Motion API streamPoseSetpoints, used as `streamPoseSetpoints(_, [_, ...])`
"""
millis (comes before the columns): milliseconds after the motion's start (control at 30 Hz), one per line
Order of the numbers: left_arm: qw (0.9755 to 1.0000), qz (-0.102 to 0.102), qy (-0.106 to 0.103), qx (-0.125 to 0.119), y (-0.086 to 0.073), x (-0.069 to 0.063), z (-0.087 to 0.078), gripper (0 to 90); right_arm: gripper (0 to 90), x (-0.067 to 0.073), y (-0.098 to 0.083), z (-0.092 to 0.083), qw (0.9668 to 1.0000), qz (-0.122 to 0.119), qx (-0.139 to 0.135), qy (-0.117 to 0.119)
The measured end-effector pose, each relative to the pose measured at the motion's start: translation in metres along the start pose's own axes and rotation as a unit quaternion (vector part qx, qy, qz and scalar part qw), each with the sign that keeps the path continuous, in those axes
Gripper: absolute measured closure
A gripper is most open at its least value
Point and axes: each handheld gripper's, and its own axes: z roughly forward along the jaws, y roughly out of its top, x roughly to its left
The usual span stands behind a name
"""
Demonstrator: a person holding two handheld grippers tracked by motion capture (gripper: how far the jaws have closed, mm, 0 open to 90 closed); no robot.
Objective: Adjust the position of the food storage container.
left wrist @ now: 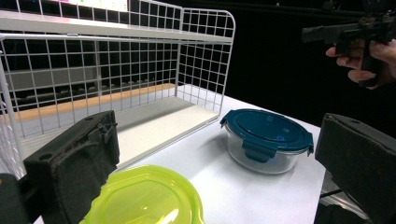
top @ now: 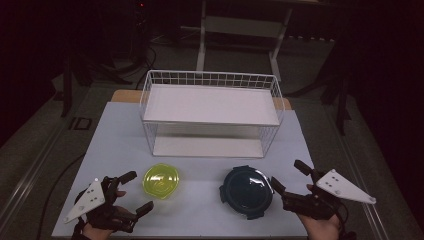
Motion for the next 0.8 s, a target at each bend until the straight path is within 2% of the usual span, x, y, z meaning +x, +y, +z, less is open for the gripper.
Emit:
streamPoseSetpoints(67, [1.0, -0.001, 0.0, 0.001, 0.0, 0.0, 0.0, 0.0, 10.9, 0.004, -0.001, 0.006, 0.9999, -0.01, 0.006, 0.001])
streamPoseSetpoints(233, [1.0, 0.002, 0.0, 0.001, -0.001, 0.0, 0.001, 0.0, 14.9, 0.003, -0.006, 0.022, 0.999, 0.003, 0.034, 0.028])
streamPoseSetpoints(400, [1.0, 0.001, -0.002, 0.001, -0.001, 0.001, 0.001, 0.0, 33.4, -0.006, -0.018, 0.039, 0.9966, -0.005, 0.078, 0.027])
streamPoseSetpoints(500, [1.0, 0.0, -0.003, 0.001, -0.001, 0.001, 0.002, 0.0, 41.5, -0.01, -0.023, 0.045, 0.9957, -0.005, 0.089, 0.024])
streamPoseSetpoints(533, [1.0, 0.001, -0.003, 0.002, -0.001, 0.001, 0.002, 0.0, 51.8, -0.015, -0.029, 0.05, 0.9948, -0.006, 0.101, 0.016])
streamPoseSetpoints(600, [1.0, 0.001, -0.003, 0.002, -0.002, 0.001, 0.002, 0.0, 61.4, -0.021, -0.035, 0.057, 0.9936, -0.012, 0.112, 0.002])
streamPoseSetpoints(800, [1.0, 0.0, -0.005, 0.003, -0.002, 0.001, 0.003, 0.0, 81.2, -0.035, -0.049, 0.074, 0.9881, -0.016, 0.152, -0.018])
